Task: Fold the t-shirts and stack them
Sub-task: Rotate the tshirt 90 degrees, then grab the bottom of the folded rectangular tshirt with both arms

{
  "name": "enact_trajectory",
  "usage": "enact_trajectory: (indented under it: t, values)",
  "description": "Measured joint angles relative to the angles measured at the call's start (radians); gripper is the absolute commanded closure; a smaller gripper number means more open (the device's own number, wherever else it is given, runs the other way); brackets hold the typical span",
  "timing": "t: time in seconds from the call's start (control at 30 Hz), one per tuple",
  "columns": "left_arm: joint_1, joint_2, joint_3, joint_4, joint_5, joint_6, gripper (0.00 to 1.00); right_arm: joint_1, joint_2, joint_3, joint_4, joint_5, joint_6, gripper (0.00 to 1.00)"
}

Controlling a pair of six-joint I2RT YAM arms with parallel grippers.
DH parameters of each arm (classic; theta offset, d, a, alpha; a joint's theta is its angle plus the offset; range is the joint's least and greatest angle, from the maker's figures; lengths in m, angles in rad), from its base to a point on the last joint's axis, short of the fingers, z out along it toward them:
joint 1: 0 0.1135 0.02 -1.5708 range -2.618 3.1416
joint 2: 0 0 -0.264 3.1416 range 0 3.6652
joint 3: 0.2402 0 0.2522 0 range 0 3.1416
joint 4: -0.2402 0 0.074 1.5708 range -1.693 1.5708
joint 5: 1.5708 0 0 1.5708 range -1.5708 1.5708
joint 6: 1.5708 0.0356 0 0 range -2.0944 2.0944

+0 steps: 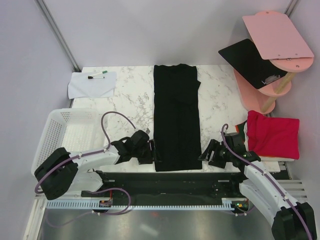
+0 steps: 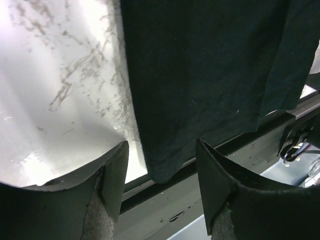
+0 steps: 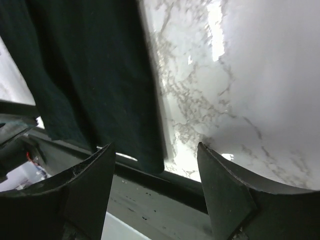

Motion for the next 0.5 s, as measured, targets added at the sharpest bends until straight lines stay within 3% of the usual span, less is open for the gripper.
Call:
enact_trajectory:
  t: [0.17, 0.27, 0.3, 0.43, 0.47, 0.5]
  values:
    - [-0.008, 0.05, 0.022, 0.014, 0.021, -0.008, 0.47, 0.026, -0.041, -0.047, 0.037, -0.055, 0.05, 0.38]
    - [-0.009, 0.071, 0.029, 0.021, 0.031, -0.011, 0.56, 0.045, -0.037, -0.062, 0.042, -0.077, 0.069, 0.52]
    - [-0.009, 0.078, 0.03, 0.02, 0.032, -0.014, 0.63, 0.051, -0.035, -0.066, 0.039, -0.082, 0.072, 0.62]
    - [-0.01, 0.107, 0.039, 0.016, 0.034, -0.021, 0.9, 0.071, -0.028, -0.077, -0.001, -0.093, 0.081, 0.83]
    - [-0.011, 0.114, 0.04, 0.014, 0.034, -0.023, 0.98, 0.074, -0.028, -0.079, -0.009, -0.091, 0.081, 0.92]
    - [-0.011, 0.12, 0.041, 0.015, 0.036, -0.027, 0.98, 0.077, -0.029, -0.081, -0.016, -0.088, 0.082, 0.95]
